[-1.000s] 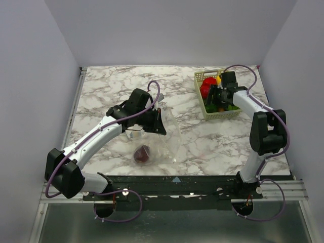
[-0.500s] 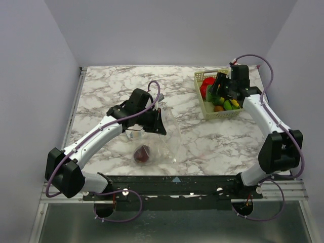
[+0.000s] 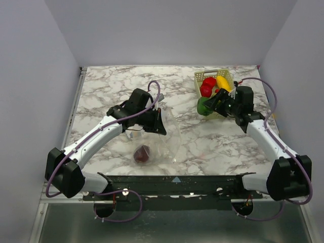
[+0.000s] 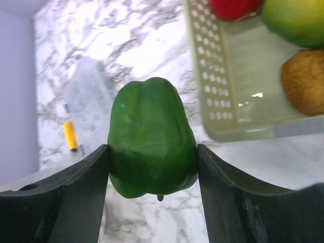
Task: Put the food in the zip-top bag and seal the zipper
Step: Pick up the fake vegetable from the bin, then place the fake vegetable in the zipper food storage bag.
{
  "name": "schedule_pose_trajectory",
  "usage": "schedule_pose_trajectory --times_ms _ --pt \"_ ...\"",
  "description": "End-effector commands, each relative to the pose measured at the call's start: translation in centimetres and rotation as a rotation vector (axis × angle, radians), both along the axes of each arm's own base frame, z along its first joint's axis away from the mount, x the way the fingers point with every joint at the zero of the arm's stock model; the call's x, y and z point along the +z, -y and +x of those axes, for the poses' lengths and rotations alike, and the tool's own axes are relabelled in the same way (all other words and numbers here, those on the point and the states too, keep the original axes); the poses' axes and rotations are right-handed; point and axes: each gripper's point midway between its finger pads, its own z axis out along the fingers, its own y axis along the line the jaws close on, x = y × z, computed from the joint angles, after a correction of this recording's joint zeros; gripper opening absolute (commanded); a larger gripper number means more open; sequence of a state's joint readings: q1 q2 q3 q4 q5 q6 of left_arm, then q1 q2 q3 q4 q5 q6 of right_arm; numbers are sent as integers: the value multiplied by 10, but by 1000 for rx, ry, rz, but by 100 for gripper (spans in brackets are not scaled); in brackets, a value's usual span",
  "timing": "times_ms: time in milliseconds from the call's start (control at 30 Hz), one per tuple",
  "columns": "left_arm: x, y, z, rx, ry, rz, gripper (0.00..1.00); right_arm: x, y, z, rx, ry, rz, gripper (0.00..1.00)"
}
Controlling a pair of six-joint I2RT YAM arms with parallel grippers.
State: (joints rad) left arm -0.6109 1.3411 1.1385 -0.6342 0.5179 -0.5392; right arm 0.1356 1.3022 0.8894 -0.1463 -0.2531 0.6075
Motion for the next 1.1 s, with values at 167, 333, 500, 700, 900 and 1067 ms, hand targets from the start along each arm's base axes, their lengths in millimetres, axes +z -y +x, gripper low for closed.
schedule_pose_trajectory --times_ms 167,333,500,700,900,1067 --pt "8 5 1 -23 17 -27 0 90 -61 -70 324 175 381 2" --pt "6 6 2 -21 9 -24 0 111 -90 -114 407 219 459 2" --pt "4 7 3 -21 2 -20 0 94 -136 -144 465 176 469 2" --pt "5 5 4 -14 13 -13 0 41 -165 -165 455 71 375 1" --pt "6 5 3 -17 16 -17 0 15 -152 -170 398 21 336 1" --pt "7 5 3 -19 13 -22 0 6 -152 -174 388 -3 358 1"
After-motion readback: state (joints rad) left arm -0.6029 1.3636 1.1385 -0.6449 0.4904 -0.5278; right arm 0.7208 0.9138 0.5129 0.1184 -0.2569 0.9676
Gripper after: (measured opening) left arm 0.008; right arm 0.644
